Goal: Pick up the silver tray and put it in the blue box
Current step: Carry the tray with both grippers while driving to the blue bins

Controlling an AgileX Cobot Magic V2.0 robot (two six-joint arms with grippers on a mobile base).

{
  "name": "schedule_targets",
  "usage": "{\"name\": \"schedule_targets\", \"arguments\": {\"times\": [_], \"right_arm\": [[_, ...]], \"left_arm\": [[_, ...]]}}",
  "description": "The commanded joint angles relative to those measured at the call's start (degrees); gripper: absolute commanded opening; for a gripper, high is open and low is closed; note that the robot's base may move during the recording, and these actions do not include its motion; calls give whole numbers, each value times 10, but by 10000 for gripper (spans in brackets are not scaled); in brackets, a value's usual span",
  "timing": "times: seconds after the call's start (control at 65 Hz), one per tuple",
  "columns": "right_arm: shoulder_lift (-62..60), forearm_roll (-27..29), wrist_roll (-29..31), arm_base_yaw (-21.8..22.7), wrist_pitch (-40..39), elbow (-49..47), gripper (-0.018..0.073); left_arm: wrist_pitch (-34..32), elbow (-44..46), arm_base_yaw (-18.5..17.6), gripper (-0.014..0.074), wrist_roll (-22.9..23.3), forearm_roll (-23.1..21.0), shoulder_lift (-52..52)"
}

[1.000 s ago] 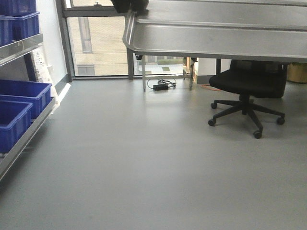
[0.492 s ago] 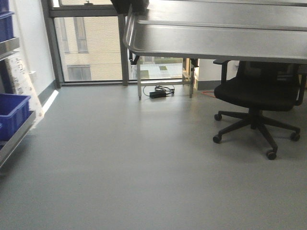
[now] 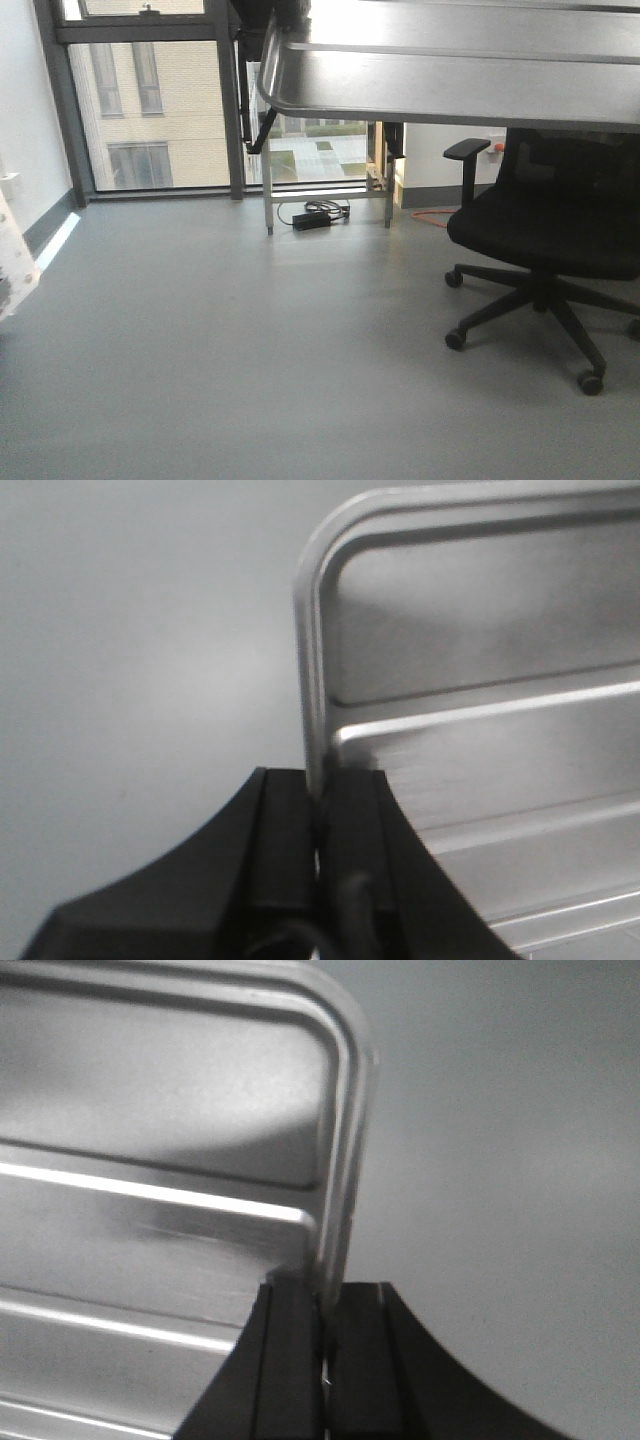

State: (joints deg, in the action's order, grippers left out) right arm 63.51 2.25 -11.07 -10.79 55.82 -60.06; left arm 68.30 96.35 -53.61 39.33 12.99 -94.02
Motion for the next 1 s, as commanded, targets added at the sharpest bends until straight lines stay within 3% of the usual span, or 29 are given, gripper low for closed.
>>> {"name": "schedule_targets", "arguments": {"times": [0.0,0.985], "right_arm": [[-13,-33,10,4,-26,-22,57],[-12,-33,10,4,-26,-22,57]], "left_arm": [[60,12,-1,-97,-15,31,28],[59,12,0,-97,-15,22,28]]}}
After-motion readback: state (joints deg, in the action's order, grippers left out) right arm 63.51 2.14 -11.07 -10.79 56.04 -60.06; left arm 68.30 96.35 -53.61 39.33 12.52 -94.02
